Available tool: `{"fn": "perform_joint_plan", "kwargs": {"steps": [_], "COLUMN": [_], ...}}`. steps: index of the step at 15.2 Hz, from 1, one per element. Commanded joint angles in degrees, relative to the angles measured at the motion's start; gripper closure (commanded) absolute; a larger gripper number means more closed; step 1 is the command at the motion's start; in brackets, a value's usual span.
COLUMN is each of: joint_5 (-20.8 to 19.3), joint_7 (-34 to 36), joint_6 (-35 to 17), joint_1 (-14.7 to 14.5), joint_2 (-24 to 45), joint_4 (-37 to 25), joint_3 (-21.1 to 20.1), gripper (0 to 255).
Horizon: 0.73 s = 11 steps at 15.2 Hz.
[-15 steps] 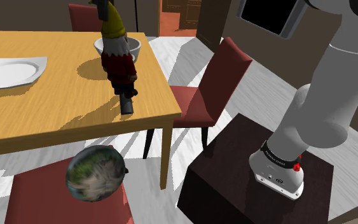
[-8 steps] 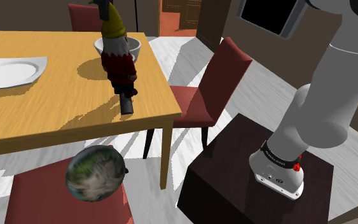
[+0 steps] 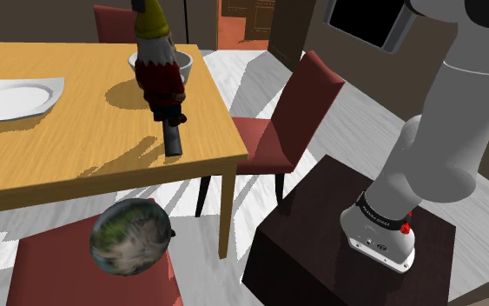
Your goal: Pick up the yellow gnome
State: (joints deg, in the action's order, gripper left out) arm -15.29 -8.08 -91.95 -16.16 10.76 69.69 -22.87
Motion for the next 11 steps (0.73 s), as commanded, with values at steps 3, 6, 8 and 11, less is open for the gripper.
{"fn": "perform_joint_plan", "kwargs": {"steps": [3, 6, 8, 11], "joint_5": [-1.1, -2.4, -3.5, -4.3], "joint_7": [-0.4, -0.7, -0.9, -1.2], "joint_6": [4.3, 8.1, 10.9, 12.8], "joint_1": [-1.0, -2.3, -3.5, -4.4], "joint_2": [2.2, 4.7, 6.8, 8.3], "joint_4": [-6.5, -12.5, -17.4, -20.7], "joint_3": [-0.2, -0.3, -0.3, -0.3], "gripper": [255, 255, 255, 255]}}
